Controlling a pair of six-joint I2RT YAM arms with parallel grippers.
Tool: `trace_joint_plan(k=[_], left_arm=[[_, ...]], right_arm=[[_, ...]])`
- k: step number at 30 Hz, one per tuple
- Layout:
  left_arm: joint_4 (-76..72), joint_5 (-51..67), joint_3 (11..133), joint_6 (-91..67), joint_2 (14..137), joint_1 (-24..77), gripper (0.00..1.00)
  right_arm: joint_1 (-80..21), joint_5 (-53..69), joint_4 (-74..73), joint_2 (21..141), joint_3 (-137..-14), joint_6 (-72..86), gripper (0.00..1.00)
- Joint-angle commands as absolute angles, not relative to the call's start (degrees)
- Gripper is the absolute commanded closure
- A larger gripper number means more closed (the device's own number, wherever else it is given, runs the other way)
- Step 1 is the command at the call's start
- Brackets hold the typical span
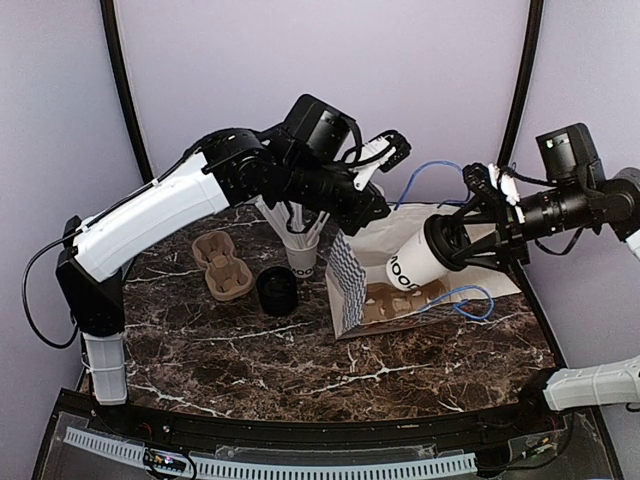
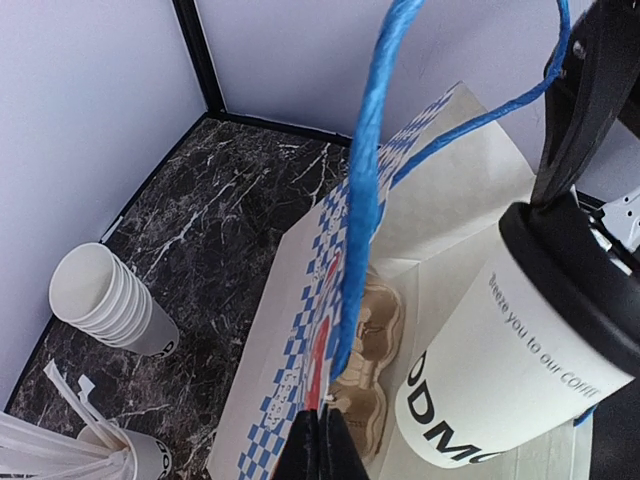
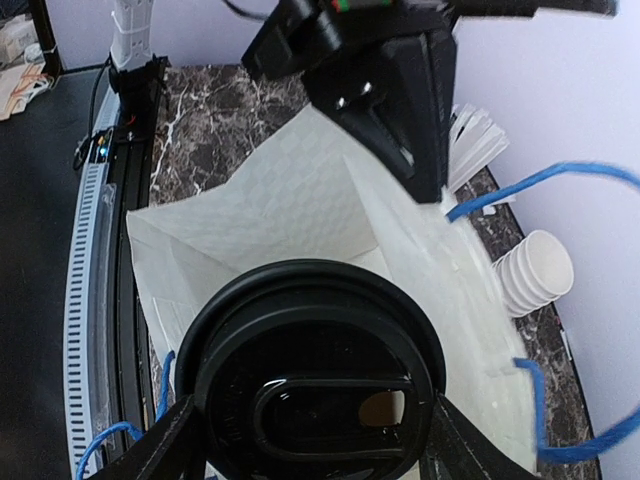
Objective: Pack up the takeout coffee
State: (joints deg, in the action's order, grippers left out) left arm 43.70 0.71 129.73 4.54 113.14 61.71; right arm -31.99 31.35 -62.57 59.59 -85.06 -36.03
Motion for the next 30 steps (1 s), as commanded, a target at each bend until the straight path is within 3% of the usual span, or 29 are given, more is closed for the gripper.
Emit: trace_joint_plan(k=[1, 14, 23, 30], left_arm=[[40.8, -5.0, 128.9, 1.1, 110.9, 63.2, 1.0], [39.0, -26.9, 125.2, 6.6, 110.9, 70.3, 1.0], [36.5, -25.2, 120.4, 1.4, 108.6, 71.9, 1.0], [21.9, -17.2, 103.9, -4.0, 99.5, 72.0, 1.0]], right_arm=[[-34.5, 26.0, -60.7, 57.7, -79.7, -37.0, 0.35], [-41.3, 18.6, -62.3, 60.0, -72.8, -42.3, 0.4], [-48.0, 7.4, -66.1, 65.9, -78.3, -47.8, 0.41], [-53.8, 0.3, -66.5, 62.4, -72.5, -47.8, 0.41]])
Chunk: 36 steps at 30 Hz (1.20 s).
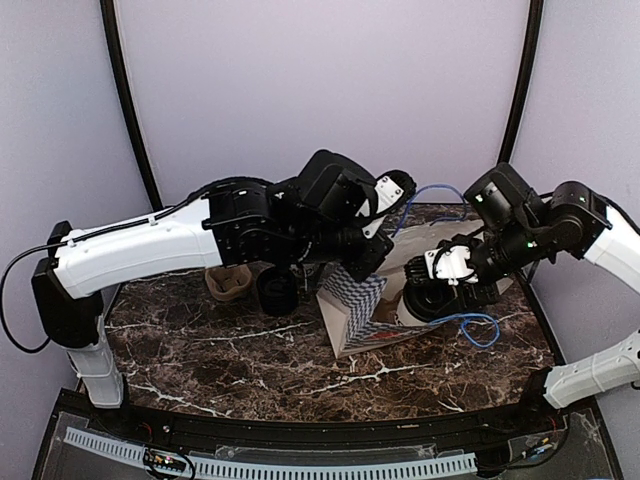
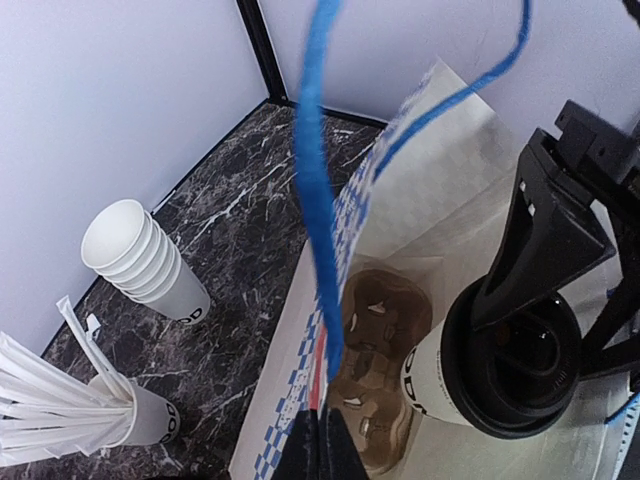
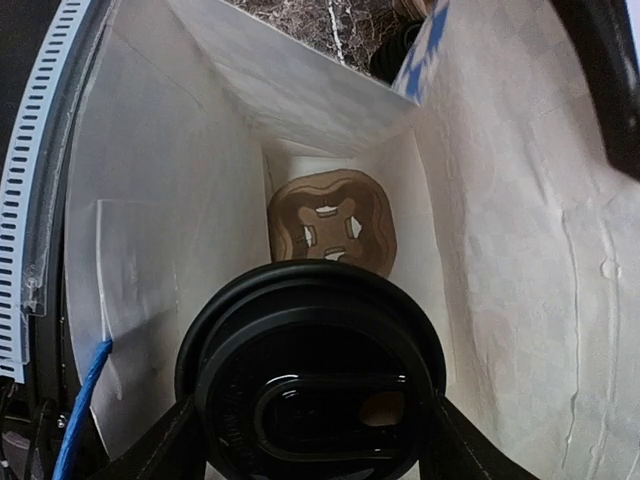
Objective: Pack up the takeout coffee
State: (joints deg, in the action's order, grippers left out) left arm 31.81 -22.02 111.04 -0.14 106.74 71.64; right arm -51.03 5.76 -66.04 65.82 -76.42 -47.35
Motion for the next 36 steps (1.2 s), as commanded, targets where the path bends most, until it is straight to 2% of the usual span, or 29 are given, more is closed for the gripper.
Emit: trace_joint_plan(k=[1, 5, 7, 8, 9, 10, 12, 14, 17, 21, 28, 34, 36], left_arm=[[20.3, -15.8, 102.4, -4.2, 97.8, 72.0, 1.0], [11.0, -10.2, 95.4, -3.2, 93.9, 72.0, 1.0], [8.7, -6.6, 93.6, -1.8, 93.0, 72.0, 0.94], [8.2, -5.7, 92.9, -1.5, 92.9, 72.0, 0.83], [7.4, -4.2, 92.6, -0.9, 92.6, 72.0, 0.75], [7.2, -3.5, 92.1, -0.6, 92.5, 72.0, 0.62], [6.7, -1.8, 91.7, 0.4, 92.5, 72.0, 0.47], [6.2, -0.4, 91.3, 1.6, 92.3, 72.0, 0.38], [5.0, 3.6, 90.3, 3.1, 90.7, 72.0, 0.29], [2.2, 2.3, 87.9, 4.8, 87.2, 72.0, 0.24], [-3.3, -7.0, 83.1, 6.4, 82.8, 69.5, 0.2], [-4.2, -8.0, 79.6, 1.3, 83.1, 63.2, 0.2], [-4.5, -4.7, 77.9, -1.4, 83.6, 60.2, 0.2]], right_arm=[[-54.7, -1.5, -66.1, 61.3, -70.6, -47.7, 0.41], [-56.5, -4.6, -64.9, 58.4, -65.7, -47.2, 0.41], [-57.5, -6.2, -63.7, 57.2, -64.7, -47.4, 0.41], [-57.9, -7.2, -63.1, 56.7, -64.4, -47.4, 0.41], [-58.3, -7.7, -62.5, 56.4, -64.2, -47.4, 0.41], [-58.7, -8.1, -62.1, 56.1, -64.1, -47.3, 0.41], [-59.2, -9.0, -61.3, 56.0, -63.5, -47.1, 0.41], [-59.5, -9.7, -60.5, 55.4, -62.1, -47.3, 0.41], [-60.1, -10.5, -60.3, 54.3, -59.4, -47.2, 0.41], [-61.2, -9.3, -63.2, 52.3, -57.6, -45.9, 0.42], [-64.1, -7.6, -67.0, 50.2, -56.5, -44.7, 0.42], [-66.6, -7.4, -67.3, 50.2, -54.0, -45.2, 0.43], [-68.3, -8.5, -67.7, 50.2, -52.8, -45.8, 0.43]])
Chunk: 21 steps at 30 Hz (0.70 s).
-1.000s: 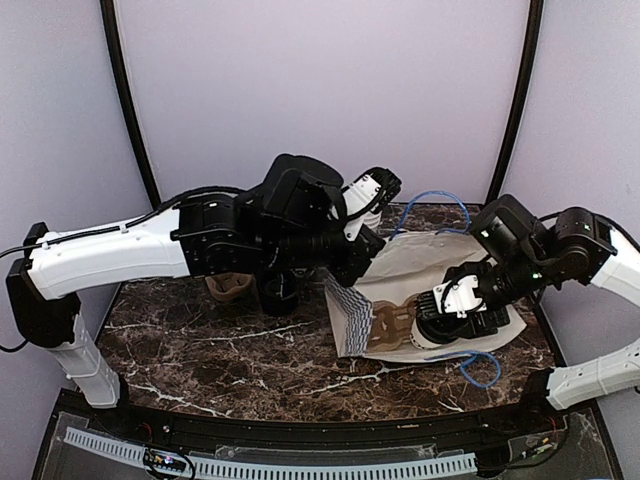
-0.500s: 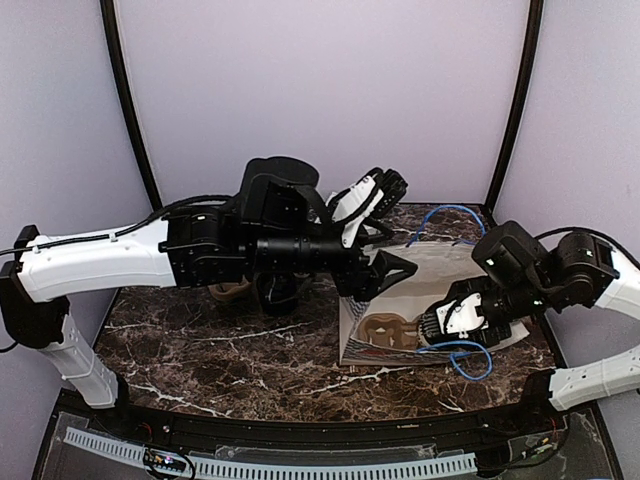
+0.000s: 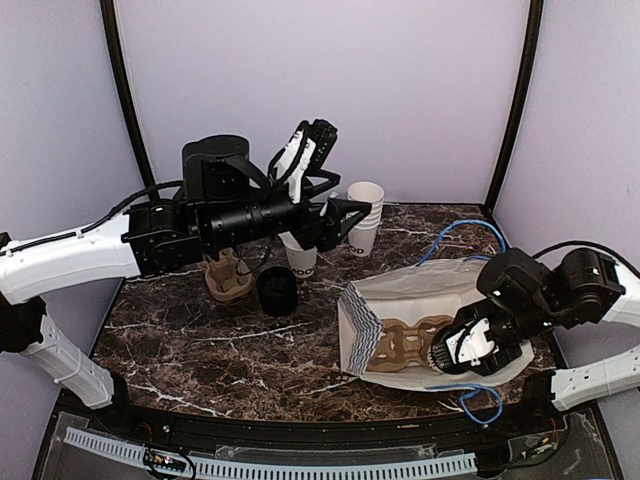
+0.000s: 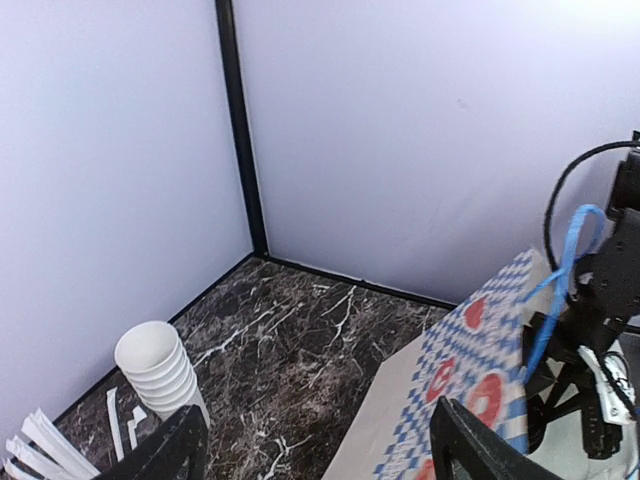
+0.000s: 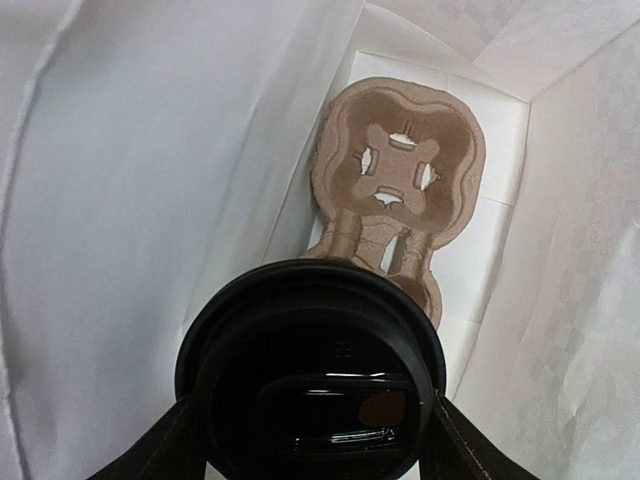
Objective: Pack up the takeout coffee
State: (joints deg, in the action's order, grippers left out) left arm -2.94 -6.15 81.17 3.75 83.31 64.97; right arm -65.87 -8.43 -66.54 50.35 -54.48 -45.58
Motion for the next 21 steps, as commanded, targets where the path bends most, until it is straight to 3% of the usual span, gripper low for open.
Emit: trace_joint_plan(k=[1, 21], left_arm=[[-5.0, -3.5, 77.2, -1.9, 83.7, 58.7, 0.2], [-8.9, 16.9, 70.3, -3.7, 93.7, 57.0, 0.25]], right_arm=[[-69.3, -8.9, -68.1, 49.9, -52.4, -45.9, 0.43], [-72.7, -20.4, -58.9, 48.8, -52.3, -46.7, 0.49]])
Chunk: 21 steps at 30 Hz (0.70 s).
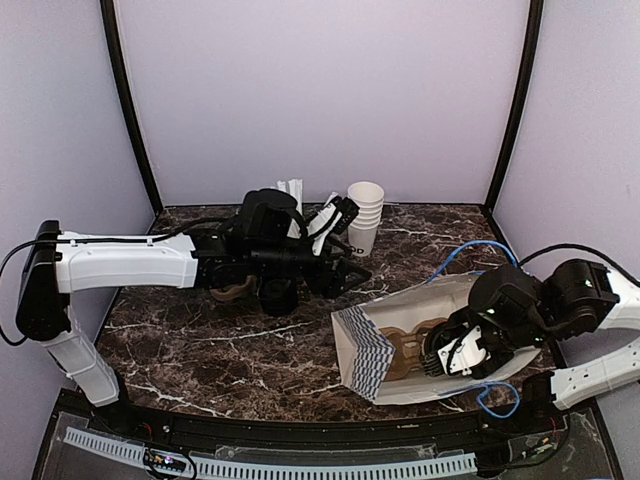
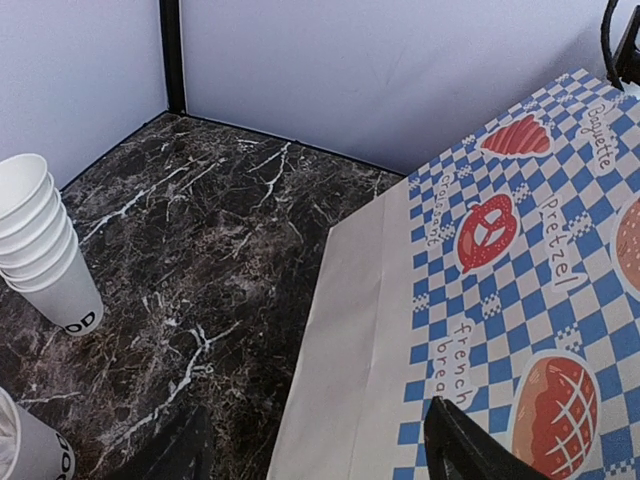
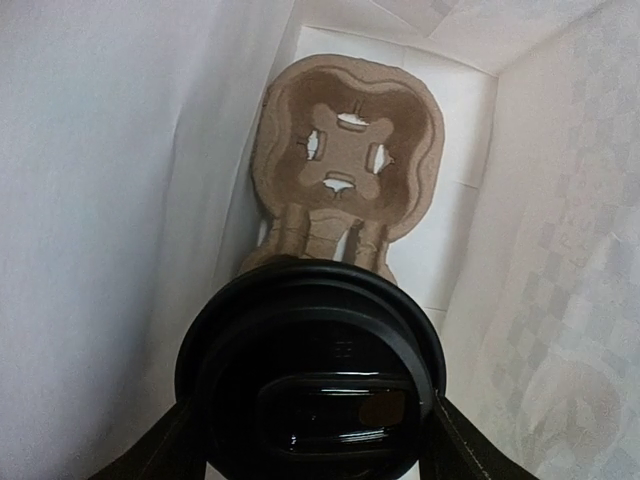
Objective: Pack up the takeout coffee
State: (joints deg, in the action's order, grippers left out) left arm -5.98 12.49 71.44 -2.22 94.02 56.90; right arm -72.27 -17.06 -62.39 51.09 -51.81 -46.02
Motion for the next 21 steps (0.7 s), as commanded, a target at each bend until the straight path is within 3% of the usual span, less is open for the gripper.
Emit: trace_joint_plan(k=[1, 16, 21], left_arm=[[-9.1, 17.3, 70.2, -3.8, 93.8, 57.0, 0.25], [-13.5, 30.3, 69.9, -1.4, 93.3, 57.2, 0.3], [-12.5, 30.1, 70.1, 2.5, 91.8, 57.9, 0.3]], right_arm=[[-72.7, -20.6, -58.7, 47.7, -52.2, -47.2, 0.48], [-72.7, -26.7, -58.2, 40.4, -48.0, -48.5, 0.49], [-72.8, -31.9, -51.3, 39.7, -44.6, -52.0, 0.48]])
